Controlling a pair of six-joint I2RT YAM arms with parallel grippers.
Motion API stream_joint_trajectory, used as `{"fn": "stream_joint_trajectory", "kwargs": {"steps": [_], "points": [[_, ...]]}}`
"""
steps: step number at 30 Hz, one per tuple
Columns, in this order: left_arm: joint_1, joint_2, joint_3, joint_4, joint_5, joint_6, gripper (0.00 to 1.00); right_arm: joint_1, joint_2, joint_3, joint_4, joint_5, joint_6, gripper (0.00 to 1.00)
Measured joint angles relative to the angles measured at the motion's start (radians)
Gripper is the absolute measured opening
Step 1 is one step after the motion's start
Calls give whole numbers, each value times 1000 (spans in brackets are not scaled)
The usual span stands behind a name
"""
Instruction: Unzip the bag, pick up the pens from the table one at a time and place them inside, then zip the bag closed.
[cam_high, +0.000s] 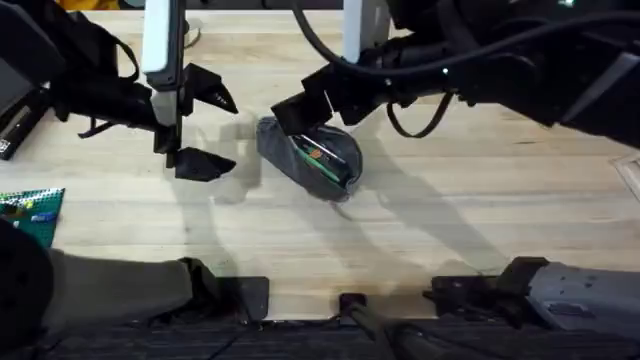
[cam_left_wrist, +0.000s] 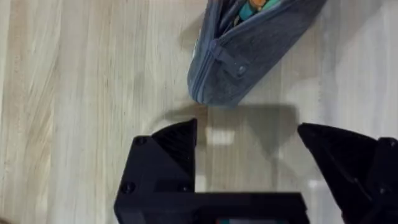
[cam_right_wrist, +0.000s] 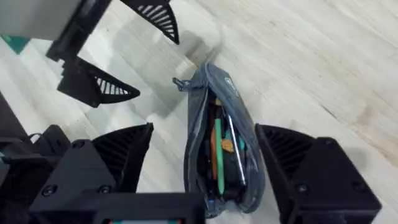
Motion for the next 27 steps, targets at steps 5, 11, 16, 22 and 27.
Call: {"fn": "stream_joint_trajectory", "kwargs": {"steps": [5, 11, 16, 22, 27], "points": [[0, 65, 34, 12, 4, 45, 991, 12, 0, 0, 13, 9, 3, 998], [5, 150, 109, 17, 16, 62, 991, 83, 0, 0, 20, 73, -24, 998], [40, 221, 139, 21, 77, 67, 990, 164, 2, 0, 69, 156, -109, 998], [70, 237, 142, -8, 119, 69, 992, 206, 6, 0, 88, 188, -155, 998], [70, 237, 143, -21, 136, 69, 993, 214, 18, 0, 88, 202, -182, 998]]}}
